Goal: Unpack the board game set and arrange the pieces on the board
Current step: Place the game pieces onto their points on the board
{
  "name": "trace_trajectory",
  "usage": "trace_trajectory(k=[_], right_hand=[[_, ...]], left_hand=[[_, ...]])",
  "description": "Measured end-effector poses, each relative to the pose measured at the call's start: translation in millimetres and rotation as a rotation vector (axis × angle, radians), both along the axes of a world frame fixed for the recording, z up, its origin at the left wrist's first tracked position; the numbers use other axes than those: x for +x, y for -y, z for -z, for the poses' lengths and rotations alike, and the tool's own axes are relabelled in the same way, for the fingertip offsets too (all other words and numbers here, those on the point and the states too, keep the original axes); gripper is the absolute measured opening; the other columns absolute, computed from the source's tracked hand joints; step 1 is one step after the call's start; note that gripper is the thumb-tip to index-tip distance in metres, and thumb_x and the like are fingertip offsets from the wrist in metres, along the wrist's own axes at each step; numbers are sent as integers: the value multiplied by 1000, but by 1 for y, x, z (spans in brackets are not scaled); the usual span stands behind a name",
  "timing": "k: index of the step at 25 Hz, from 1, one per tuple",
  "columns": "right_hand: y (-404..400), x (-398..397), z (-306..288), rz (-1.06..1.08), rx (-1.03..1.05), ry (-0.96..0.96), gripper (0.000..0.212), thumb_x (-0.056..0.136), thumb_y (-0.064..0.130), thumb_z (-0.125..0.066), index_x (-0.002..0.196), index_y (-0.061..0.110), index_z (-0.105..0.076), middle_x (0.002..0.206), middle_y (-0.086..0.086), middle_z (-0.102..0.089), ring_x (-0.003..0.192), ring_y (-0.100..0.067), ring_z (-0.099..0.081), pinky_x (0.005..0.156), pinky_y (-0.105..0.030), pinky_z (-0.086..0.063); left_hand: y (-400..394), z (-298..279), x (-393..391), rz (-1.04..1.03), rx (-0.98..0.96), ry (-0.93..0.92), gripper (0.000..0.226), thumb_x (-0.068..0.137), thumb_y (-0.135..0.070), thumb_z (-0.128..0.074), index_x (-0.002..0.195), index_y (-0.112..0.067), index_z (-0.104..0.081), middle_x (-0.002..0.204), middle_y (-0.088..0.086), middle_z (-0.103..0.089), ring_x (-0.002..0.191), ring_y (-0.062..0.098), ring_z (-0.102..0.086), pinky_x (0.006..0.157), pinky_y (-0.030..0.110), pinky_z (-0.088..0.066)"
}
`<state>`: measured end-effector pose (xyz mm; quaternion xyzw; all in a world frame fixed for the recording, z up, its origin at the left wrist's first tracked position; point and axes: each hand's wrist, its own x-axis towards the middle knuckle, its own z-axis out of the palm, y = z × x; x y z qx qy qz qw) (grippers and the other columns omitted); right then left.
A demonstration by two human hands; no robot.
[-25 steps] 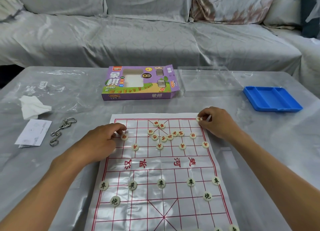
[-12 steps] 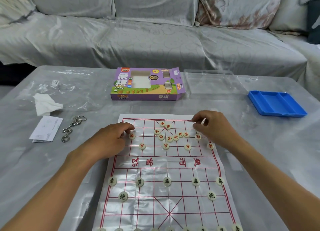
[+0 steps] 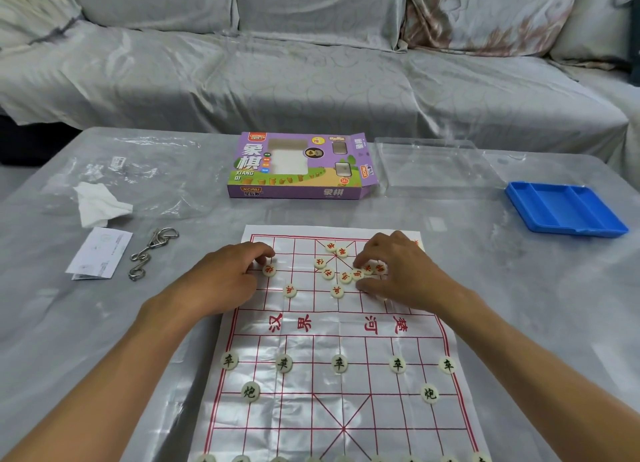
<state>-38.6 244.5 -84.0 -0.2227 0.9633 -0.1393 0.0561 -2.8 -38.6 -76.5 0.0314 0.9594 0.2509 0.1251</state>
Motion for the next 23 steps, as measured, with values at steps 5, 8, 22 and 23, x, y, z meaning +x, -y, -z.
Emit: trace_trajectory(k=[5,8,22,23], right_hand=[[0,-2,3,7,-63,-61,29,86,40,-68,112,28,-67,119,9,-57,107,-9,-42,90,-24,-37],[-13,-16,-4,155,-124,-186,23,89,35,-66,110,25,-66,111,7,-61,100,-10,-46,84,-25,-41],[-19,-40,4,198,3,-136,22,92,32,-61,112,25,-67,109,5,-65,100,-13,-47,78,-23,-38],[-20,-40,4,194,9,-131,21,92,29,-61,112,26,-67,109,5,-65,100,-13,-47,79,-24,-39]], left_hand=[[0,0,0,-9,1,12,41,91,-7,-49,120,-35,-55,119,-11,-59,105,14,-55,81,27,-42],[-1,0,0,-1,-5,2,40,93,-9,-48,124,-33,-55,120,-10,-59,106,15,-55,81,27,-41],[-4,-7,4,-14,-17,-15,27,95,-17,-51,117,-34,-56,112,-11,-59,95,10,-54,71,22,-37],[-4,-7,4,-11,-18,-14,27,96,-18,-51,116,-34,-56,111,-11,-59,94,10,-54,69,21,-37]])
